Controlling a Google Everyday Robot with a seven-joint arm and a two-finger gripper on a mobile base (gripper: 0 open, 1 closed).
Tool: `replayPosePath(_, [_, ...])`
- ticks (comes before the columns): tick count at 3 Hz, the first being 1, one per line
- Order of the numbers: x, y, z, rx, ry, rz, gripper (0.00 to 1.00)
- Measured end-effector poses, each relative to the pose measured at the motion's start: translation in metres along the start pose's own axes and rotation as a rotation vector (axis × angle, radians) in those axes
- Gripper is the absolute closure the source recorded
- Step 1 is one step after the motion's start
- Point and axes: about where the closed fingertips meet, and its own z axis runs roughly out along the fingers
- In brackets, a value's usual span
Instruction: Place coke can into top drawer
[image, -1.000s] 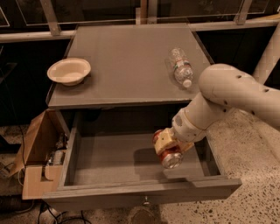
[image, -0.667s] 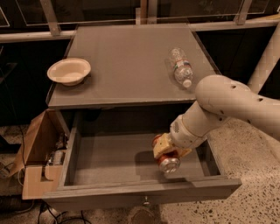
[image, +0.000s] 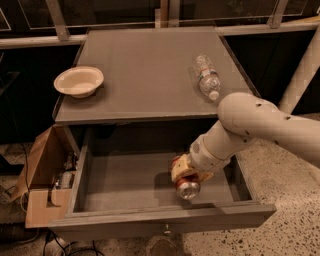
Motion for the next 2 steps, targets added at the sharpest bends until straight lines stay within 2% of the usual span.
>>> replayPosePath(2, [-0.024, -0.009, 0.046, -0.004, -0.028, 0.112, 1.00])
